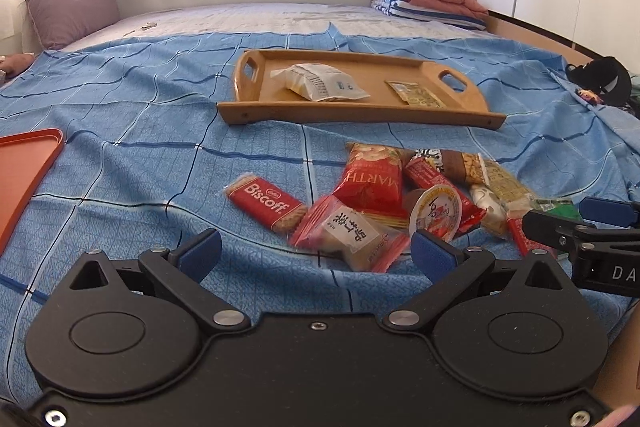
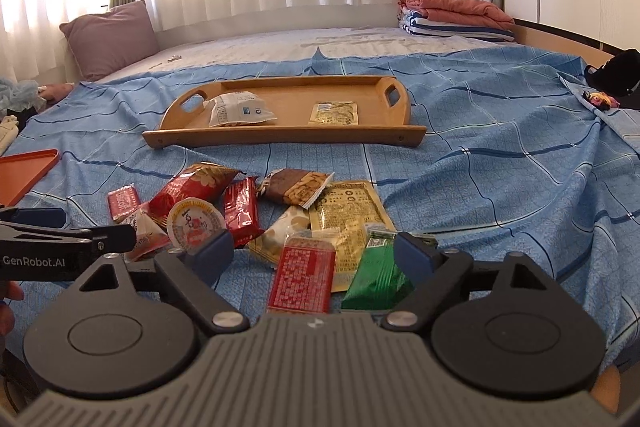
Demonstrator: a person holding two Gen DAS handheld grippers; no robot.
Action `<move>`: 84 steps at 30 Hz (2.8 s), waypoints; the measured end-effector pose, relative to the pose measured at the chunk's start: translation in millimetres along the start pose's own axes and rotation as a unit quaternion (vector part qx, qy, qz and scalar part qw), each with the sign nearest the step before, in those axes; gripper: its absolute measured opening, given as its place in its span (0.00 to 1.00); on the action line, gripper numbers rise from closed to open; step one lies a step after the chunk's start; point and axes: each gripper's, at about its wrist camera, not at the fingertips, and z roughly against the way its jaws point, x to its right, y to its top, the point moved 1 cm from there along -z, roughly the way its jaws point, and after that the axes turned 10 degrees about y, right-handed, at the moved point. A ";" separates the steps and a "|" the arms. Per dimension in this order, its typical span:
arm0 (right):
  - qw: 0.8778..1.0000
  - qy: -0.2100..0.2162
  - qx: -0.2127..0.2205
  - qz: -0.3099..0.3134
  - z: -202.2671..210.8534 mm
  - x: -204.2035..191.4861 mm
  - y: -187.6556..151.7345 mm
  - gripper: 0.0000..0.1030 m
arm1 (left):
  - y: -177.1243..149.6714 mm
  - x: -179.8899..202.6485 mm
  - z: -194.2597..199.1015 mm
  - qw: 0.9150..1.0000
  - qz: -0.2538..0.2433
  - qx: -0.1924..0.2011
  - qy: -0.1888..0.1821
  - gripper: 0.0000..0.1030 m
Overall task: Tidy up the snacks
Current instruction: 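Move both tools back over the snack pile, then grasp a red-wrapped snack with the left tool while the right tool grasps a red cake pack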
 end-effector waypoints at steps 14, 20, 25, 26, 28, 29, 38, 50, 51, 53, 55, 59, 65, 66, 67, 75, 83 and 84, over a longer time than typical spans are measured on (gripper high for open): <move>0.999 -0.001 -0.022 0.025 -9.4 -15.5 -14.5 0.48 | -0.9 7.1 -1.8 1.000 0.016 -0.010 -0.007 0.38; 0.999 -0.008 -0.022 0.029 -13.4 -17.0 -16.2 0.46 | 2.5 19.2 -7.9 1.000 0.007 -0.011 0.003 0.49; 0.999 -0.010 -0.024 0.020 -18.6 -12.6 -16.8 0.48 | 3.3 27.5 -18.3 1.000 0.007 -0.017 0.012 0.57; 1.000 -0.010 -0.023 0.019 -19.3 -11.9 -16.6 0.49 | 3.1 28.4 -20.1 1.000 0.009 -0.019 0.013 0.59; 1.000 -0.010 -0.022 0.017 -20.6 -11.6 -15.9 0.50 | 2.8 29.4 -22.0 1.000 0.015 -0.018 0.014 0.61; 1.000 -0.010 -0.022 0.017 -21.5 -11.5 -15.5 0.50 | 2.8 30.2 -23.1 1.000 0.016 -0.019 0.014 0.62; 1.000 -0.017 -0.016 0.007 -26.7 -12.2 -14.6 0.37 | 3.2 28.2 -26.4 0.999 0.026 -0.005 0.018 0.47; 1.000 -0.016 -0.005 -0.006 -23.4 -15.0 -13.0 0.36 | 10.5 25.3 -22.1 0.999 0.037 -0.001 0.013 0.53; 1.000 -0.017 -0.005 -0.005 -23.4 -15.0 -13.2 0.36 | 9.6 28.7 -26.2 0.999 0.034 -0.007 0.016 0.54; 1.000 -0.018 -0.006 -0.004 -23.4 -15.6 -13.7 0.36 | 8.5 34.8 -33.4 0.999 0.033 -0.012 0.024 0.62; 1.000 -0.018 -0.008 -0.004 -24.3 -15.3 -13.9 0.36 | 8.3 39.3 -39.8 0.999 0.034 -0.015 0.028 0.62; 1.000 -0.018 -0.010 -0.004 -27.0 -15.3 -14.8 0.36 | 5.8 40.8 -42.9 0.999 0.033 -0.015 0.006 0.38; 1.000 -0.015 0.001 -0.012 -22.6 -16.2 -12.0 0.36 | 3.8 35.8 -27.6 1.000 0.023 0.000 0.001 0.27; 1.000 -0.014 0.002 -0.012 -20.9 -16.1 -11.3 0.36 | 4.7 33.9 -23.2 1.000 0.021 0.003 -0.001 0.26; 1.000 -0.014 0.004 -0.012 -19.6 -16.4 -10.3 0.36 | 5.3 32.3 -19.6 1.000 0.018 0.006 -0.003 0.26; 1.000 -0.009 0.015 -0.015 -15.7 -16.8 0.1 0.36 | 12.9 18.2 -3.7 1.000 0.020 0.019 0.002 0.21; 0.999 -0.008 0.022 -0.022 -18.8 -15.0 15.9 0.36 | 31.0 8.2 2.0 0.999 0.024 0.030 -0.003 0.21; 0.999 -0.008 0.022 -0.023 -19.6 -14.2 18.8 0.36 | 34.9 7.7 1.9 0.999 0.024 0.030 -0.004 0.21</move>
